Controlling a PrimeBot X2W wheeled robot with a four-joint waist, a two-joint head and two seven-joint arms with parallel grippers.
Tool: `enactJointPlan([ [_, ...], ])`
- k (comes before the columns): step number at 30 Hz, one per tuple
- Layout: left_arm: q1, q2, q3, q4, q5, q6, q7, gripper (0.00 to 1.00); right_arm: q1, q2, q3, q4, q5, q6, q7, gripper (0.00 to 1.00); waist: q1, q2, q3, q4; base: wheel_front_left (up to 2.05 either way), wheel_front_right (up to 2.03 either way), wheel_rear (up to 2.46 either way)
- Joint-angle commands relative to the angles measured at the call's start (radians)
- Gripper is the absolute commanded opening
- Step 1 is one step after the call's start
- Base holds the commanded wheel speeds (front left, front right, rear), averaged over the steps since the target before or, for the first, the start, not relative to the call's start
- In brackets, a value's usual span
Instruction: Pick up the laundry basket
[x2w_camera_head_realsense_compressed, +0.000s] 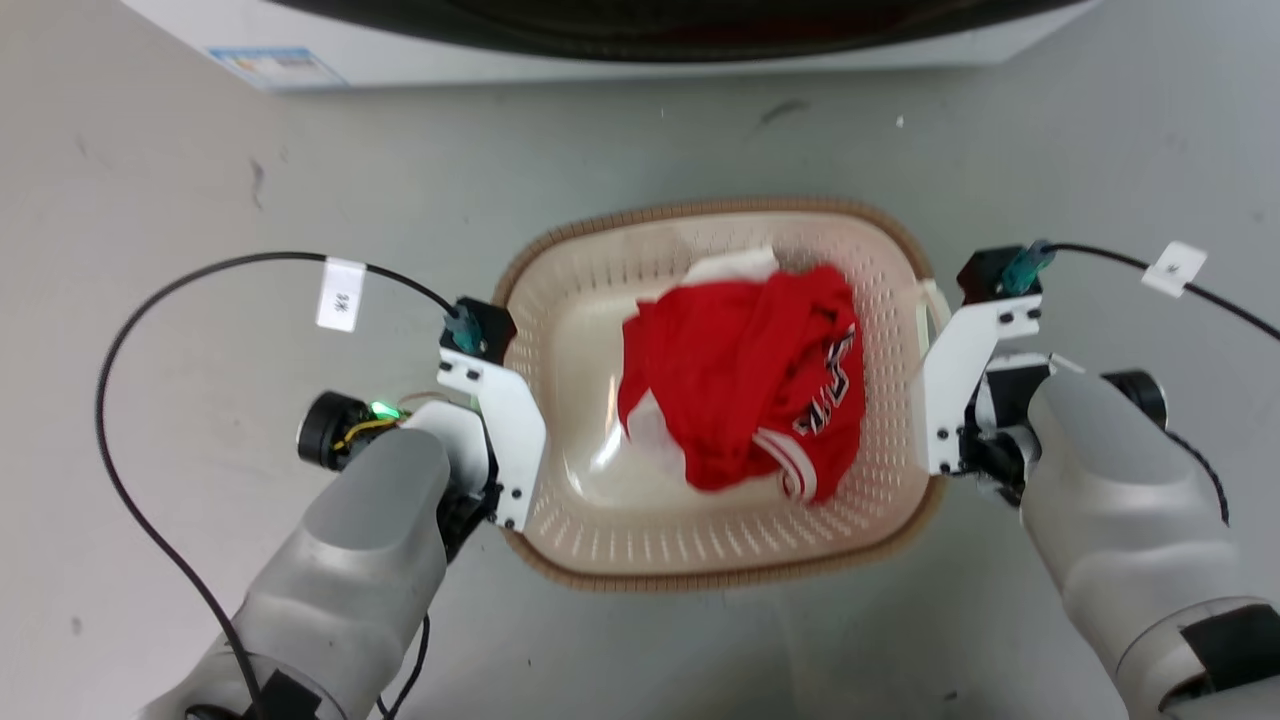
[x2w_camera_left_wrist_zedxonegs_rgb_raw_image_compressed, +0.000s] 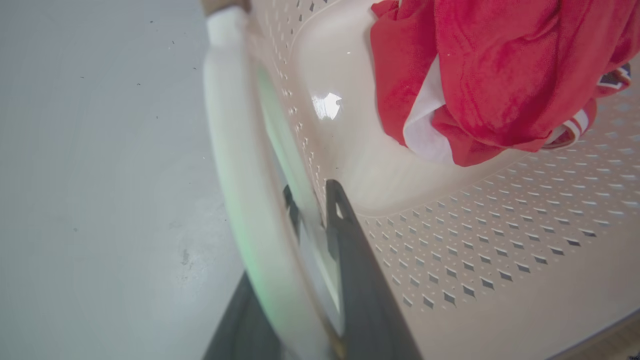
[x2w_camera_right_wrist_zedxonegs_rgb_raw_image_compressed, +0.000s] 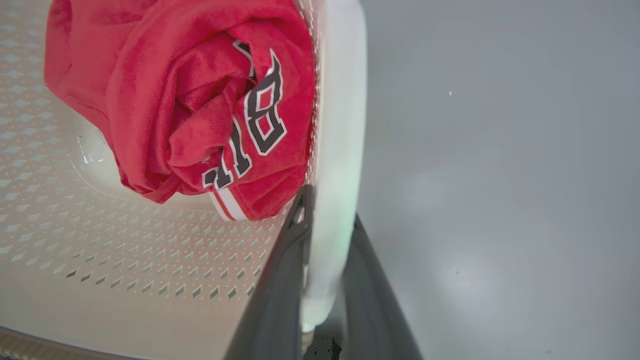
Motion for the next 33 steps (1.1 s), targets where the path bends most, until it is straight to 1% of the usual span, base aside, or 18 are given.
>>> enactJointPlan([
  [1, 0.022, -0.008, -0.031, -0.019, -0.013, -0.011, 0.025, 0.0, 0.02, 0.005, 0.003, -0.003, -0.004, 0.0, 0.027, 0.0, 0.0, 0.0, -0.086, 0.006, 0.0, 0.0, 0.0],
  [5, 0.061, 0.013, -0.107, -0.058, -0.09, -0.011, 0.111, 0.0, 0.053, 0.01, 0.014, -0.004, -0.012, 0.0, 0.11, 0.0, 0.0, 0.0, -0.214, 0.015, 0.0, 0.0, 0.0],
  [10, 0.108, 0.062, -0.205, -0.11, -0.183, -0.012, 0.225, 0.0, 0.104, 0.009, 0.037, -0.003, -0.026, -0.001, 0.197, 0.0, 0.0, 0.0, -0.366, 0.021, 0.0, 0.0, 0.0],
  [15, 0.124, 0.105, -0.262, -0.173, -0.291, -0.012, 0.306, 0.0, 0.134, 0.017, 0.036, -0.004, -0.002, -0.001, 0.275, 0.0, 0.0, 0.0, -0.493, 0.025, 0.0, 0.0, 0.0],
  [19, 0.12, 0.133, -0.308, -0.215, -0.341, -0.012, 0.311, 0.0, 0.15, 0.019, 0.055, -0.002, 0.007, -0.001, 0.31, 0.0, 0.0, 0.0, -0.566, 0.026, 0.0, 0.0, 0.0],
  [26, 0.142, 0.156, -0.373, -0.225, -0.431, -0.012, 0.38, 0.0, 0.172, 0.02, 0.067, -0.003, 0.029, -0.001, 0.373, 0.0, 0.0, 0.0, -0.675, 0.028, 0.0, 0.0, 0.0],
  [33, 0.162, 0.173, -0.417, -0.237, -0.518, -0.012, 0.466, 0.0, 0.183, 0.018, 0.081, -0.004, 0.053, -0.001, 0.435, 0.0, 0.0, 0.0, -0.726, 0.022, 0.0, 0.0, 0.0],
])
